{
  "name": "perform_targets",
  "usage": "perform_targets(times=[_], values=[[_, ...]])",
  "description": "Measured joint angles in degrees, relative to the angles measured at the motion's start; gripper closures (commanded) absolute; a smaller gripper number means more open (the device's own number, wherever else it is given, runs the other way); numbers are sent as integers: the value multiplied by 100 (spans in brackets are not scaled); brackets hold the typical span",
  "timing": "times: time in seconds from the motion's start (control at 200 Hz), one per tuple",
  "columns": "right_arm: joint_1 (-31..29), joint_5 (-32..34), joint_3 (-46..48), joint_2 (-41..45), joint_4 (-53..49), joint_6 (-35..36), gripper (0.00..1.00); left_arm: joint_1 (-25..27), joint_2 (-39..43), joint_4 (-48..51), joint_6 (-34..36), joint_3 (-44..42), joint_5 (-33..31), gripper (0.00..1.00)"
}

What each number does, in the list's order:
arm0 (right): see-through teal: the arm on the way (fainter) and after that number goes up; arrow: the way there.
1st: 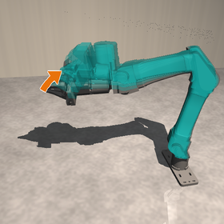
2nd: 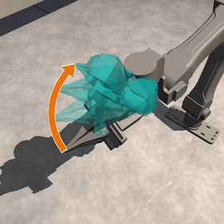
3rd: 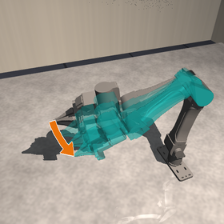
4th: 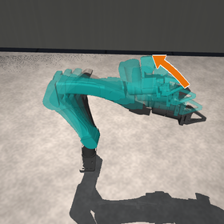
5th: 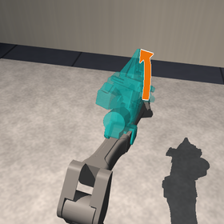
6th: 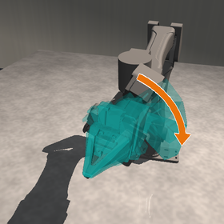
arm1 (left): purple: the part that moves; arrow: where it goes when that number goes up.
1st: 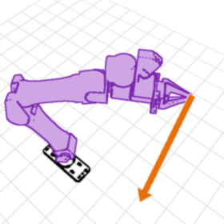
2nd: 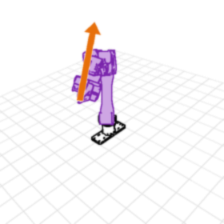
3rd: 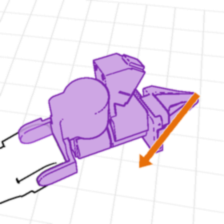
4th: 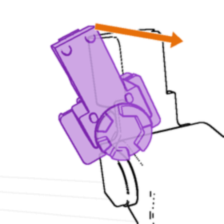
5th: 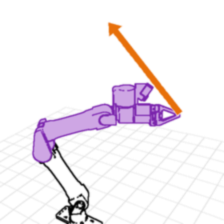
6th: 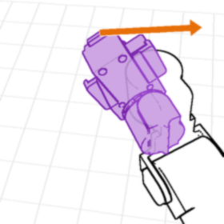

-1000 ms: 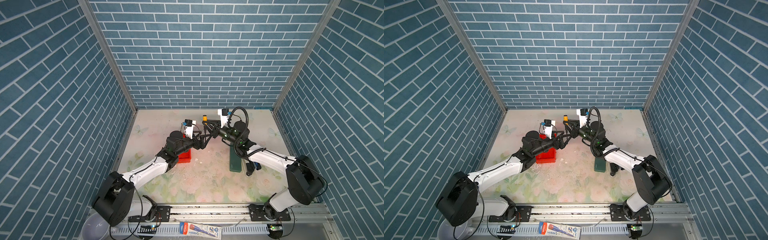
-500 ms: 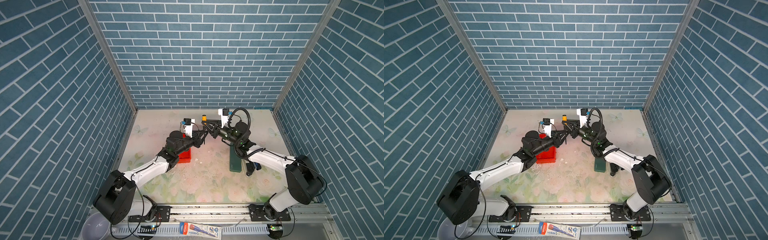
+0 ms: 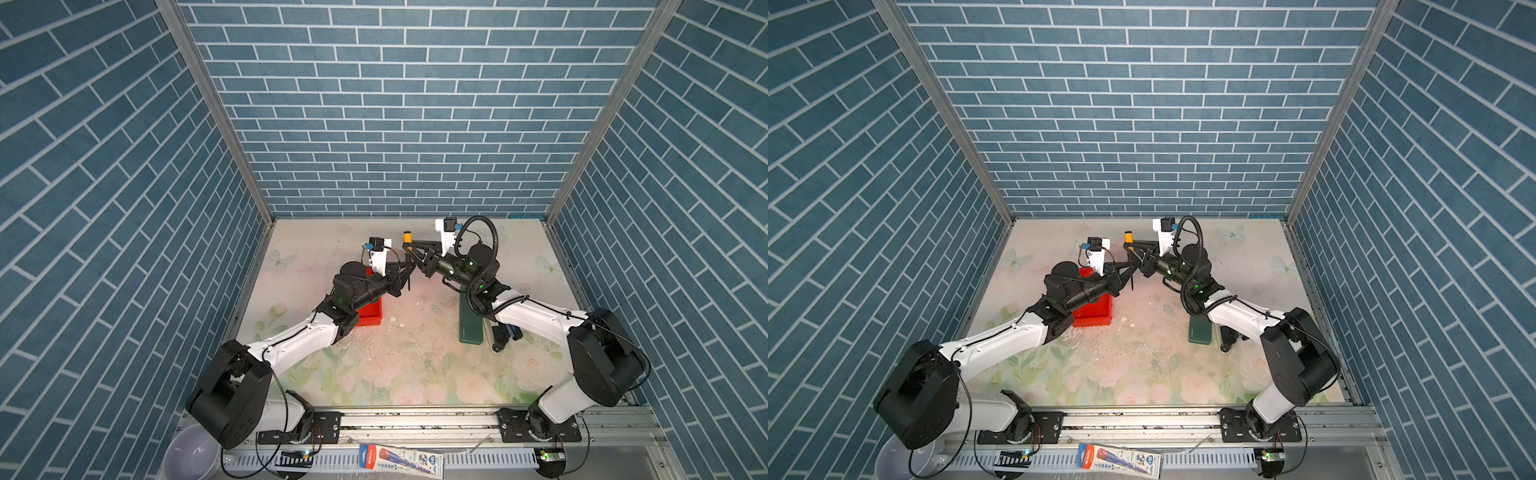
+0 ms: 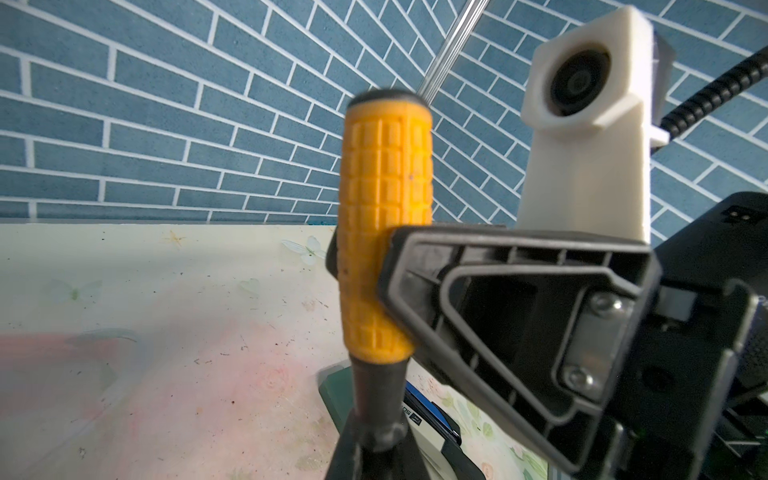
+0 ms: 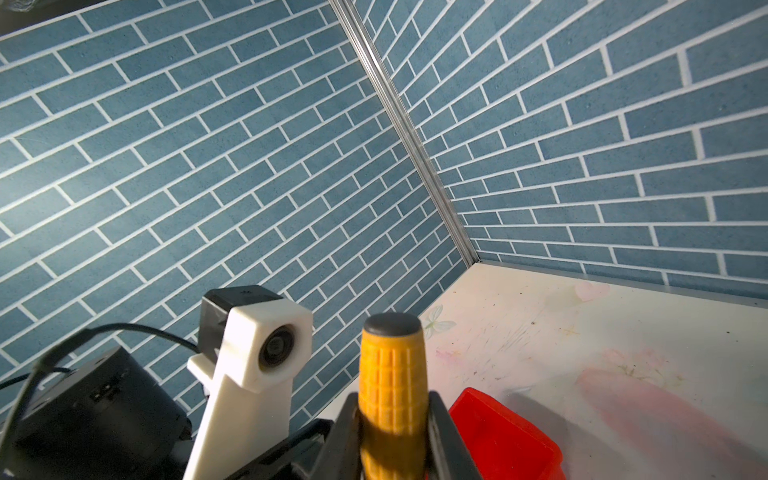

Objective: Put the screwdriver in the bin
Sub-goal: 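Grasp the screwdriver shaft with the left gripper below the right gripper, then open the right gripper and lower the screwdriver into the red bin with the left gripper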

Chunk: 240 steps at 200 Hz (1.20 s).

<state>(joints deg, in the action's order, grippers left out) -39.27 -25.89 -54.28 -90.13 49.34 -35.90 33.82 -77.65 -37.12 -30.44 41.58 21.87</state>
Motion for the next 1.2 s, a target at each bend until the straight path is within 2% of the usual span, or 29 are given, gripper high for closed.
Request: perform_targets(times=[0.19, 0.285, 0.4, 0.64, 0.83, 0.97, 1.2], values=[[44, 136, 103, 31, -177, 179, 18, -70, 127, 518, 188, 0, -380, 100], [44, 208, 114, 127, -601, 501, 8, -103, 398, 1176, 463, 13, -697, 100], [44, 278, 114, 337, -997, 927, 1, -151, 791, 2181, 861, 133, -1113, 100], [-50, 361, 114, 540, -1631, 1674, 1, -271, 997, 4454, 1703, 813, -2120, 100], [-310, 393, 114, 540, -2149, 2184, 1, -577, 846, 5794, 1827, 929, -2487, 100], [-562, 415, 114, 540, -2503, 2695, 1, -780, 448, 6282, 1821, 981, -2505, 100], [-909, 485, 101, 415, -3101, 3475, 1, -885, -485, 6531, 1939, 1414, -2498, 100]])
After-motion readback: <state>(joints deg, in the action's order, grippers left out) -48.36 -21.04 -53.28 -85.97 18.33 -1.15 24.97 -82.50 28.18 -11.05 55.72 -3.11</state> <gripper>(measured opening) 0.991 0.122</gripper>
